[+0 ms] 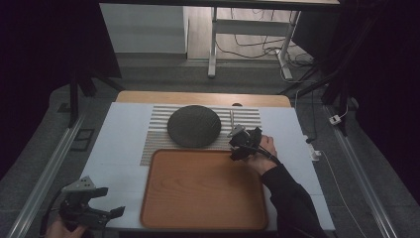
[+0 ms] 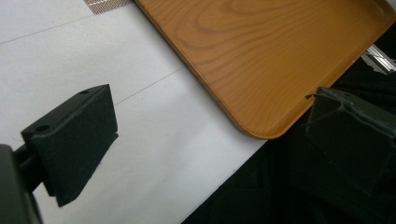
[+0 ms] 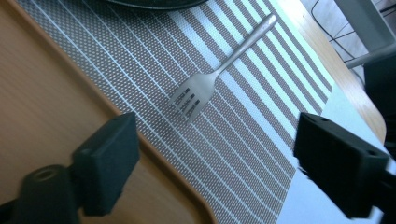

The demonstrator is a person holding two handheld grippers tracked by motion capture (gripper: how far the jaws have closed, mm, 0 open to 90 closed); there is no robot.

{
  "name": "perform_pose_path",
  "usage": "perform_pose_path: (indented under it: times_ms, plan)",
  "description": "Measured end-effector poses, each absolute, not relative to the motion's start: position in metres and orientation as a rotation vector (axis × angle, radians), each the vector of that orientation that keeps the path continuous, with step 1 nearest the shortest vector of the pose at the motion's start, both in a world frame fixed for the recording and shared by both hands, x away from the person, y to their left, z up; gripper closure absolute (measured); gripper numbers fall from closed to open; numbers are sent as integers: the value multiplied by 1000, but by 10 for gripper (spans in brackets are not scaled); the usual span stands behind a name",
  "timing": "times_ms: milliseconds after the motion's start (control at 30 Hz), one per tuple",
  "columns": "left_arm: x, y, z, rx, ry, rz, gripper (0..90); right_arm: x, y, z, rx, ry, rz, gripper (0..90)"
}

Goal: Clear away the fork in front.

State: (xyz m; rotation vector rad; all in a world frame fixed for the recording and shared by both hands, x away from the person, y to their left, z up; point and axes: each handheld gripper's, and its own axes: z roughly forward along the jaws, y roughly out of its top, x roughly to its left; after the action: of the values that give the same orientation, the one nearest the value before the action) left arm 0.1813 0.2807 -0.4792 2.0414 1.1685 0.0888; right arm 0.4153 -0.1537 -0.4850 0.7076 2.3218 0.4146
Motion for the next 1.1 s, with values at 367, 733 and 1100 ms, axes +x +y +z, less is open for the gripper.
perform_pose_path:
  times_ms: [367, 733, 1100]
  plan:
    - [181, 281, -479, 2043, 1168, 88, 18, 427, -138, -500, 509, 2332, 265, 476]
    - [181, 280, -479, 2046, 1165, 86, 18, 428, -123, -519, 287, 2304, 129, 735]
    - [181, 280, -479, 2048, 1161, 88, 19, 426, -122, -515, 200, 2288, 110, 897]
